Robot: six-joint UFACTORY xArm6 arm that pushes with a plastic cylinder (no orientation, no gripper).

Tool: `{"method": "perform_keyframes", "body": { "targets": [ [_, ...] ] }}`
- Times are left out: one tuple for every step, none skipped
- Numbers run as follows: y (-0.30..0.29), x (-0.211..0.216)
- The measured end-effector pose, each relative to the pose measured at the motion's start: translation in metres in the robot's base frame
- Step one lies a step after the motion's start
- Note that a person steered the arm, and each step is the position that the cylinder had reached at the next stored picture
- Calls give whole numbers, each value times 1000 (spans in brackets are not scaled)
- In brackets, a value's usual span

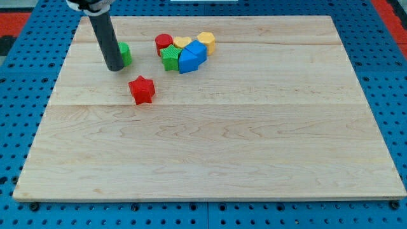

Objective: Slide the green circle diagonally top left to the red circle

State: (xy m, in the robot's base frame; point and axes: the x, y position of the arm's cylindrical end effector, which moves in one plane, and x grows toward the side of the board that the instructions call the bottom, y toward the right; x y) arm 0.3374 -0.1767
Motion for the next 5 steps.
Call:
{"method": "perform_keyframes", "body": {
  "targets": [
    [1, -43],
    [-6, -47],
    [-31, -58],
    [-6, -82],
    [31, -92]
  ]
}}
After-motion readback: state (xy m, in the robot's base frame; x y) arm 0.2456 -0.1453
